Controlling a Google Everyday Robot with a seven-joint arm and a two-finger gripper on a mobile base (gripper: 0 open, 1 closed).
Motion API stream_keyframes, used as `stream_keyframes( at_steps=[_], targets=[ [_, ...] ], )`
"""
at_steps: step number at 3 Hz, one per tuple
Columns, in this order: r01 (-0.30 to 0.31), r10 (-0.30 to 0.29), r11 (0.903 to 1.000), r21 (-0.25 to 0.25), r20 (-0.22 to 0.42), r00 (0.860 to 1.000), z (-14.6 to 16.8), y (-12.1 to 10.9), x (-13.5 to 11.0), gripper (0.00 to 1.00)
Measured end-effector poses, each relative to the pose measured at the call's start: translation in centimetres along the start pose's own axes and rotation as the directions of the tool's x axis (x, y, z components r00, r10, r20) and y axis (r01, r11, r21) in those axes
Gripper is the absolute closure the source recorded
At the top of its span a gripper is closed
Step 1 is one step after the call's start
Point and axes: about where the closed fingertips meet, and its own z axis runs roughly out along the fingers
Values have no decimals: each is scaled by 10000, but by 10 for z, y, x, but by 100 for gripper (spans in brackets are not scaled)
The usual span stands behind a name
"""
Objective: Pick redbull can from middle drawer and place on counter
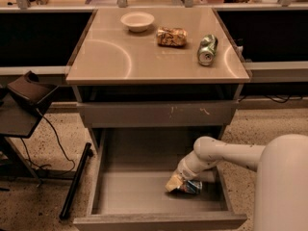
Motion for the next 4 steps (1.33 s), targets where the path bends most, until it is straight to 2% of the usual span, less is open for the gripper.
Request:
stream_keyframes(
  at_steps=[1, 2, 3, 4],
  targets=[
    [-336, 327, 9984, 463, 205, 9993, -50, 4, -24, 100],
    [-527, 445, 9880, 1453, 586, 9973, -132, 10, -65, 100],
    [-1218, 1070, 9618, 2450, 731, 9916, -195, 34, -81, 100],
    [-1857, 1655, 9195, 3465, 874, 9823, -261, 63, -99, 100]
  ],
)
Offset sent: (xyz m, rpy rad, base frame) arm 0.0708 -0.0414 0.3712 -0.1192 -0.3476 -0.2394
